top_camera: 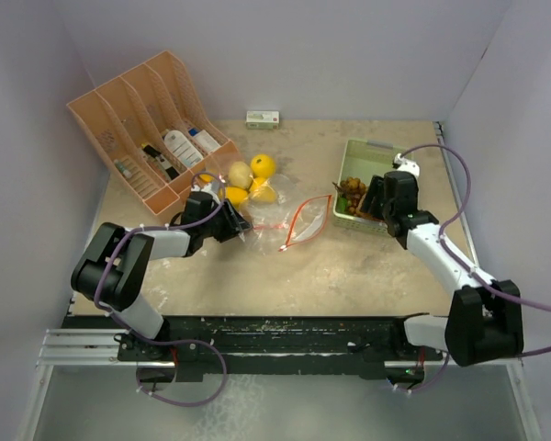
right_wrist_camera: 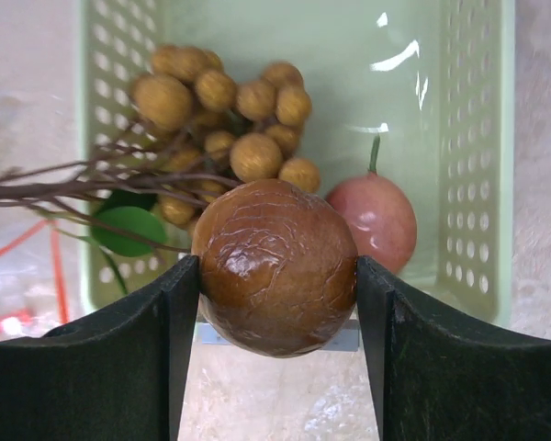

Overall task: Open the zip-top bag and remove the fake food
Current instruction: Place the fake fruit in the bin, then pick up the fake fruit from the zipper food storage bag.

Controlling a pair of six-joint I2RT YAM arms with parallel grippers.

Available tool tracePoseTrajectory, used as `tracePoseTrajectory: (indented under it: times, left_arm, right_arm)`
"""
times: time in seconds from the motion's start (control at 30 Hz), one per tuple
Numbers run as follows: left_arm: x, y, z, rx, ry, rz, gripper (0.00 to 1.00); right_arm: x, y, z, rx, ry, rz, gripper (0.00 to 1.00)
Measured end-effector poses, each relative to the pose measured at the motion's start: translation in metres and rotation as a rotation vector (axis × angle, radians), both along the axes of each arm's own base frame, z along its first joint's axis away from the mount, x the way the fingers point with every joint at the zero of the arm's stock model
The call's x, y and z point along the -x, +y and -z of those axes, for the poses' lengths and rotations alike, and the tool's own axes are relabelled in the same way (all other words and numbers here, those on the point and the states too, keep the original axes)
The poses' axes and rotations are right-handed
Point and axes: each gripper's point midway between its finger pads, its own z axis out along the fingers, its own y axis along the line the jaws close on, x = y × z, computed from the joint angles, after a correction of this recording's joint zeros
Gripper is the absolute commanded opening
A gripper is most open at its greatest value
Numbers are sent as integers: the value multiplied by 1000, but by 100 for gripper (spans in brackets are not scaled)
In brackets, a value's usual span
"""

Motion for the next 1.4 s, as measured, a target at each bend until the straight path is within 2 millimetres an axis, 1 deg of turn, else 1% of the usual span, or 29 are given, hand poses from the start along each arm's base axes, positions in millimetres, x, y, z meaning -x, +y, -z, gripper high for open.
tracePoseTrajectory:
  times: [0.03,0.1,0.17,0.2,0.3,0.43,0.53,0.6,0.63,0.67,0.7,0.77,0.83,0.87,0.93,1.0,1.03,1.1,1.17,1.27,1.4]
  left_arm:
    - [0,0,0,-2,0,-2,39]
    - [-1,1,0,-5,-1,-7,45]
    - [-1,2,0,-7,-2,-9,52]
    - [-1,2,0,-7,-2,-9,54]
    - [-1,2,0,-6,-3,-10,58]
    - [-2,2,-1,-5,-8,-11,58]
    - [-2,3,-3,-8,-10,-16,58]
    - [-2,4,-3,-14,-10,-24,57]
    - [-1,6,-3,-19,-9,-29,56]
    - [-1,7,-3,-24,-8,-36,55]
    - [0,9,-3,-27,-6,-41,55]
    - [3,12,-2,-36,-3,-57,54]
    - [5,16,-2,-41,3,-76,54]
    - [6,17,-2,-45,6,-84,54]
    - [6,20,-2,-54,11,-97,54]
    - [7,22,-2,-61,15,-107,54]
    - [7,23,-1,-63,17,-110,54]
    - [7,23,-1,-66,18,-112,54]
    - [9,24,-1,-67,20,-115,54]
    - [13,24,0,-62,23,-125,54]
    - [22,18,0,-68,19,-126,55]
  right_arm:
    - [1,-4,11,4,33,14,79]
    - [5,-7,25,10,78,24,90]
    - [8,-8,28,15,91,29,98]
    - [9,-9,26,19,87,31,100]
    - [10,-13,13,28,49,42,100]
    - [12,-18,-9,42,-14,53,83]
    - [14,-13,-21,30,-51,30,70]
    - [15,-2,-30,10,-83,-7,65]
    - [16,7,-33,1,-94,-35,62]
    - [19,23,-35,-11,-104,-77,60]
    - [21,36,-36,-24,-108,-117,55]
    - [27,70,-35,-51,-106,-204,45]
    - [34,103,-28,-83,-92,-284,37]
    - [38,115,-22,-92,-78,-315,32]
    - [48,142,-3,-113,-38,-372,24]
    - [57,159,19,-124,11,-404,20]
    - [63,167,32,-129,41,-423,19]
    - [70,177,52,-133,91,-439,18]
    - [72,184,64,-137,119,-451,18]
    - [71,193,68,-146,118,-471,16]
    - [63,207,64,-177,88,-497,16]
